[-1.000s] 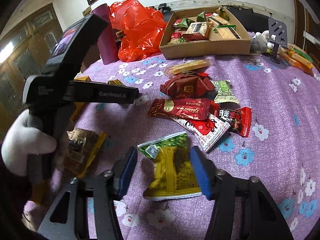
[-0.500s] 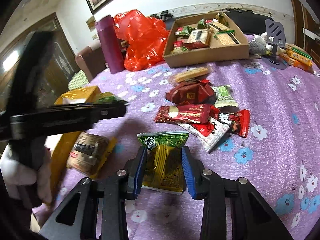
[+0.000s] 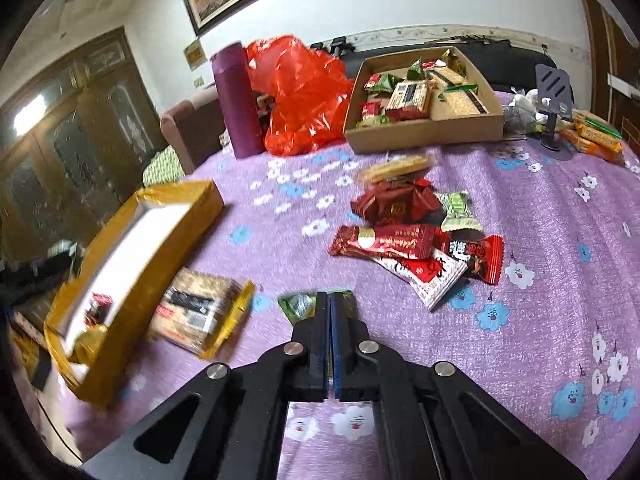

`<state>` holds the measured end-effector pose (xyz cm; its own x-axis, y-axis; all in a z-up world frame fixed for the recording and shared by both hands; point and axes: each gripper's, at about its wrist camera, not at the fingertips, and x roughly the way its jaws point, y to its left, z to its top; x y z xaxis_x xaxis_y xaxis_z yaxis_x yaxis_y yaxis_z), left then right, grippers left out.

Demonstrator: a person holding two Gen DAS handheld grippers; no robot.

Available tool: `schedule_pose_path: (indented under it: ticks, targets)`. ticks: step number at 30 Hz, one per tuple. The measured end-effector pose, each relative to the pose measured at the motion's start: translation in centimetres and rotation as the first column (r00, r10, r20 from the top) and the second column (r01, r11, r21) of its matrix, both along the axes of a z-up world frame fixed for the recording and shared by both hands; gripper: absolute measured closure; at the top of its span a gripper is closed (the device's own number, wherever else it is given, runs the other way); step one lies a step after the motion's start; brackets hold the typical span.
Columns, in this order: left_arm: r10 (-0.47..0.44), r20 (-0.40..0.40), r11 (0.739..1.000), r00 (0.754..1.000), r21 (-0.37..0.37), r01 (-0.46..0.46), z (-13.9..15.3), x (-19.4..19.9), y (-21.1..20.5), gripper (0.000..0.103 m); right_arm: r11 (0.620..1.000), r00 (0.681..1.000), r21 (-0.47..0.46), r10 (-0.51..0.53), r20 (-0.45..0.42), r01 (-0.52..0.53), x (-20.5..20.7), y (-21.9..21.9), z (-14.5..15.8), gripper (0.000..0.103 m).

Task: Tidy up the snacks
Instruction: 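Move both wafer packs over the yellow box and release them inside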

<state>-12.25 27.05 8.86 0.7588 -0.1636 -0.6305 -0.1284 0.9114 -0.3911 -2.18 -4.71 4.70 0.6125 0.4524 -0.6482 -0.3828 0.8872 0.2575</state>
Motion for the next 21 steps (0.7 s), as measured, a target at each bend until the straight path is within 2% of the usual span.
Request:
schedule_pose_path:
  ticks: [5, 9, 11, 12, 13, 14, 18, 20, 21]
  targets:
    - [0.068, 0.026, 0.997, 0.997, -0.02, -0.068, -0.2, -2.5, 3.5, 0.057, 0.998, 1.0, 0.068, 0.004, 0.0, -0.004, -1.3, 0.6, 1.9, 0.103]
    - [0.089, 0.035, 0.996, 0.995, -0.036, -0.087, -0.8, -3.9, 4.9, 0.057, 1.0, 0.999, 0.022, 0.013, 0.029, -0.014, -2.0, 1.8, 3.0, 0.102]
    - [0.096, 0.034, 0.994, 0.995, -0.047, -0.095, -1.1, -4.3, 5.4, 0.057, 1.0, 1.0, -0.022, 0.018, 0.016, -0.018, -1.7, 2.1, 2.6, 0.092]
    - [0.1, 0.031, 0.994, 0.995, -0.048, -0.098, -1.3, -4.4, 5.6, 0.057, 0.998, 1.0, -0.056, 0.006, 0.008, -0.006, -1.4, 2.3, 2.2, 0.069]
    - [0.105, 0.025, 0.994, 0.994, -0.046, -0.103, -1.5, -4.4, 5.8, 0.057, 0.996, 1.0, -0.087, -0.009, -0.003, 0.009, -1.2, 2.4, 1.7, 0.041]
    - [0.107, 0.02, 0.993, 0.994, -0.044, -0.106, -1.7, -4.3, 5.9, 0.057, 0.994, 1.0, -0.111, -0.024, -0.01, 0.023, -1.1, 2.5, 1.2, 0.034]
    - [0.13, -0.008, 0.991, 0.991, -0.001, -0.13, -2.3, -4.2, 5.9, 0.056, 0.985, 0.999, -0.17, -0.022, -0.023, 0.018, -0.8, 3.3, -0.7, 0.035]
    - [0.15, -0.027, 0.989, 0.988, 0.011, -0.149, -2.6, -4.1, 6.0, 0.055, 0.979, 0.999, -0.203, -0.013, -0.039, 0.005, -0.7, 4.0, -1.5, 0.047]
    - [0.155, -0.036, 0.988, 0.987, 0.007, -0.155, -2.8, -4.0, 6.2, 0.052, 0.974, 0.999, -0.227, -0.023, -0.035, 0.014, -0.7, 4.1, -1.8, 0.065]
